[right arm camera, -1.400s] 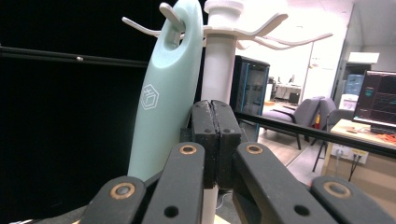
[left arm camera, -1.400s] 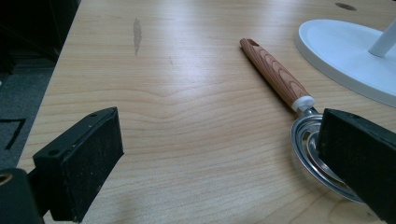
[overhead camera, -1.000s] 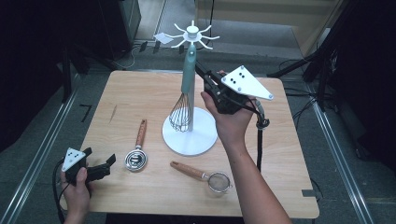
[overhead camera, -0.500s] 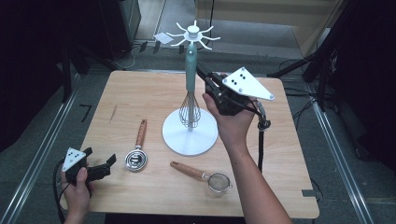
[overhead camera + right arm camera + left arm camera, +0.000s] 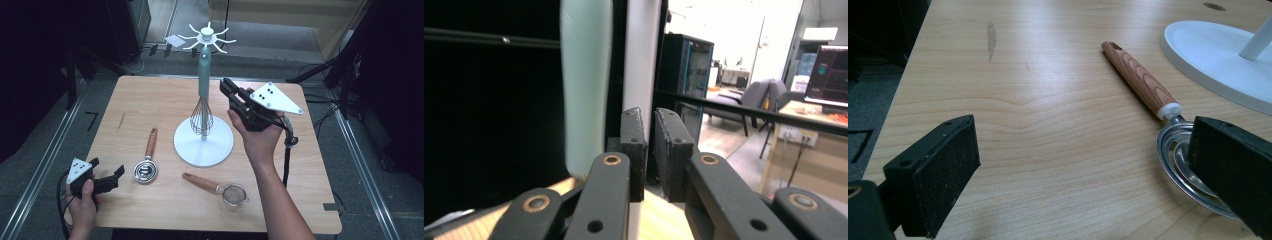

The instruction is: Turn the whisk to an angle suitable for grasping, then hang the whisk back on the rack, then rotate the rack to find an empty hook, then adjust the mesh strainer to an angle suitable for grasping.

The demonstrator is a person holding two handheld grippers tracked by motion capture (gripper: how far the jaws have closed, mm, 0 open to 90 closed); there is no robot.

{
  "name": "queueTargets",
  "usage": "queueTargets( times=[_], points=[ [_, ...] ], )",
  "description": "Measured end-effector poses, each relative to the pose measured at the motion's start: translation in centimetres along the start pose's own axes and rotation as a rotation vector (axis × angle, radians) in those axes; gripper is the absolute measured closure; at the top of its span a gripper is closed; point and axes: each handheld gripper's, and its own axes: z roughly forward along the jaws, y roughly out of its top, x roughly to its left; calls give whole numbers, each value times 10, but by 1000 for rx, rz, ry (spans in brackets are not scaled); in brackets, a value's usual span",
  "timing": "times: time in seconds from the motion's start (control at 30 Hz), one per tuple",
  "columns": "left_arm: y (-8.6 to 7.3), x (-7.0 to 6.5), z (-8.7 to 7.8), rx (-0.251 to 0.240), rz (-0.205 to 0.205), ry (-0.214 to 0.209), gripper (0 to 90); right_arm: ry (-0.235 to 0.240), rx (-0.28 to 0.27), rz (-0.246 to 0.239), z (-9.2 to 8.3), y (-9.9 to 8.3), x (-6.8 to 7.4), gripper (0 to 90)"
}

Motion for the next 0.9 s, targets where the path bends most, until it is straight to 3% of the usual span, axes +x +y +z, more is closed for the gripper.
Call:
queueTargets(
  times=[0.3,0.37,0.77,0.9],
  points=[
    [0,-1,0,2,7,3,9,-18,123,-20,-25,-33,-12,719],
    [0,-1,0,-2,7,3,9,4,160,-18,-33,-43,-12,681],
    [0,-2,-1,-4,19,9,9,19,301,-21,-56,-88,-9,610],
    [0,-4,-1,3,41,16,9,21,357,-25,-63,-101,-7,588]
  ],
)
